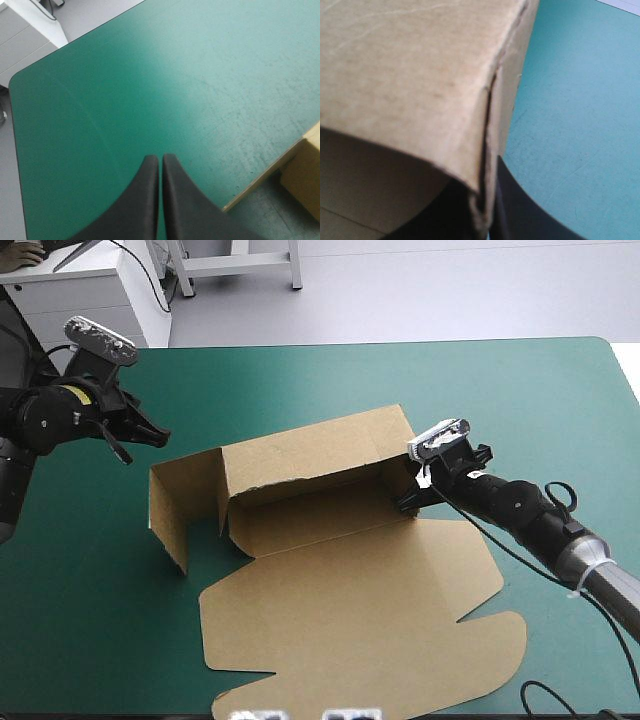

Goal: Fold the box

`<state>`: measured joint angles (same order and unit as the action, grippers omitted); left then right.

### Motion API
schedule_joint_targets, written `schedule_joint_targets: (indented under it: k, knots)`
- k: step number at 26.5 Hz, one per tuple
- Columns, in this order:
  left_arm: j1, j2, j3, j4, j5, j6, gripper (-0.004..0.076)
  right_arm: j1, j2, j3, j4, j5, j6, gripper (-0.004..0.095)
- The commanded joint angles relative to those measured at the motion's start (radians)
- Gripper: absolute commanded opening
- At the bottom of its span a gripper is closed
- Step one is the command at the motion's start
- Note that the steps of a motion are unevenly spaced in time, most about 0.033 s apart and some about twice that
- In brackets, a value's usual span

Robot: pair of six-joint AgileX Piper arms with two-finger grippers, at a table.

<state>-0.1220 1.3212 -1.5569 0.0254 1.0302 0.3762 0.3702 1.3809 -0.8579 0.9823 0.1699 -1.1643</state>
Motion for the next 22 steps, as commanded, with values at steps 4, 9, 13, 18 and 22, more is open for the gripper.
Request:
schedule_joint_targets:
  k: [4,9,13,18,22]
  knots:
    - [0.05,-0.065,0.022,0.01,-0.042,-0.016,0.0008,-0.001,-0.055,-0.036,-0.078,0.008,0.041,-0.0019]
    - [0.051,-0.072,0.054,0.01,-0.065,-0.016,0.0009,-0.038,-0.089,-0.054,-0.254,0.174,0.134,-0.0019]
    - [0.051,-0.072,0.084,-0.012,-0.081,-0.016,0.0008,-0.114,-0.111,-0.123,-0.396,0.338,0.332,-0.0019]
    - [0.051,-0.072,0.084,-0.016,-0.094,-0.016,0.0008,-0.175,-0.135,-0.238,-0.52,0.492,0.531,-0.0019]
    - [0.051,-0.072,0.084,-0.025,-0.094,-0.017,0.0008,-0.186,-0.133,-0.355,-0.623,0.677,0.687,-0.0019]
